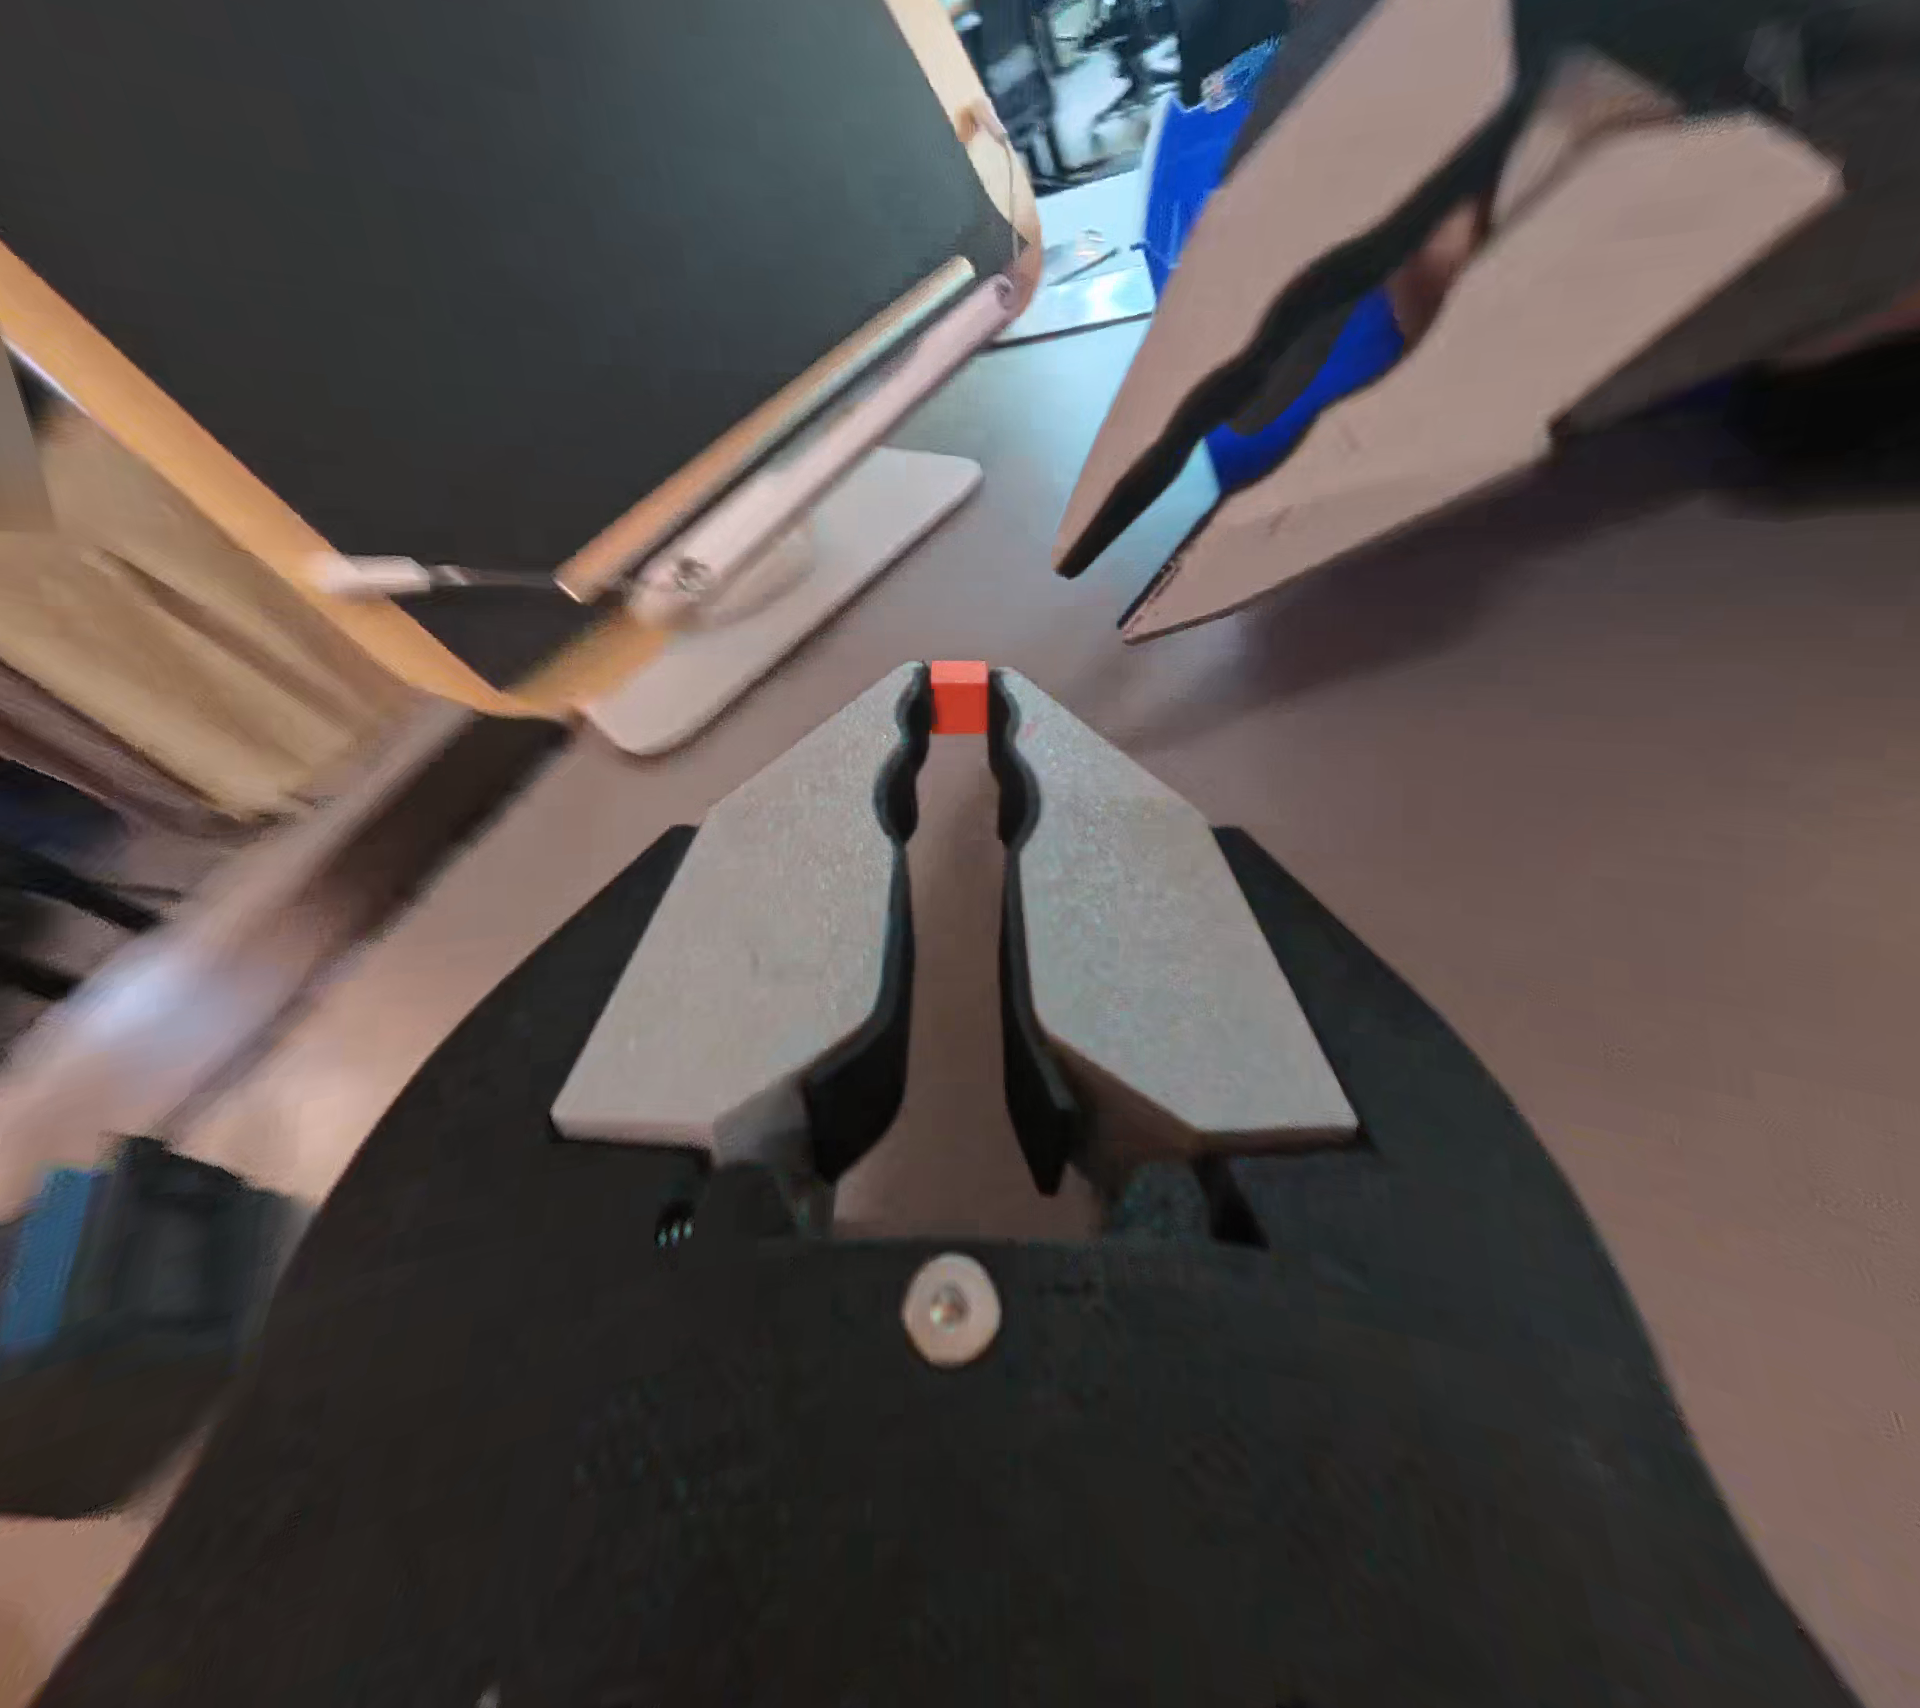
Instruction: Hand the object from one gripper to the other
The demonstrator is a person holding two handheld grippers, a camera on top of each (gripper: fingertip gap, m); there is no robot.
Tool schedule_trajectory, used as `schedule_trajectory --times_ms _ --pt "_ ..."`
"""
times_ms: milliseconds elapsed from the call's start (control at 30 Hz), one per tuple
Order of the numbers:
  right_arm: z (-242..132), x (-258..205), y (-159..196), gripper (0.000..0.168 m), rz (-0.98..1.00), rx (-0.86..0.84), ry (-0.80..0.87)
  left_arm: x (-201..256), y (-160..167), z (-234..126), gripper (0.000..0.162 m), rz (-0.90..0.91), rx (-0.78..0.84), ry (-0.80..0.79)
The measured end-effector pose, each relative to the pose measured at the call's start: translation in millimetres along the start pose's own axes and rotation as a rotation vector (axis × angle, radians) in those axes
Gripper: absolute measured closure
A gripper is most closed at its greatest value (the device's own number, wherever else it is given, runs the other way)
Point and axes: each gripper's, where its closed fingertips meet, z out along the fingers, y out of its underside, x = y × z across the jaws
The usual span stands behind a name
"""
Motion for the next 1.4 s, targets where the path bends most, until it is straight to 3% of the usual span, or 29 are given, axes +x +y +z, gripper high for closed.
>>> schedule_trajectory --times_ms 133,367,567,900,1000,1067,1167,1267,1400 --pt "1 -1 -6 0.147 0.31 0.055 -0.133 13 -20 -9 0.154 0.438 0.126 -0.099" --pt "-6 -2 -15 0.142 0.657 0.166 -0.342 13 -33 -14 0.154 0.578 0.177 -0.161" --pt "-12 -5 -26 0.153 0.832 0.255 -0.5 21 -38 -13 0.154 0.669 0.17 -0.183" --pt "-13 -6 -25 0.154 0.838 0.262 -0.518 26 -33 -7 0.154 0.624 0.14 -0.159" --pt "-9 -6 -18 0.139 0.824 0.223 -0.498 26 -32 -4 0.154 0.609 0.124 -0.169" --pt "-7 -8 -16 0.154 0.815 0.216 -0.494 28 -32 -3 0.154 0.615 0.117 -0.163" --pt "-5 -8 -15 0.156 0.792 0.207 -0.472 27 -29 -2 0.154 0.588 0.096 -0.162" --pt "-1 -3 -10 0.159 0.728 0.168 -0.368 22 -21 2 0.15 0.495 0.046 -0.156" --pt "-1 17 1 0.159 0.536 0.073 -0.102 10 1 9 0.139 0.388 -0.059 -0.155"
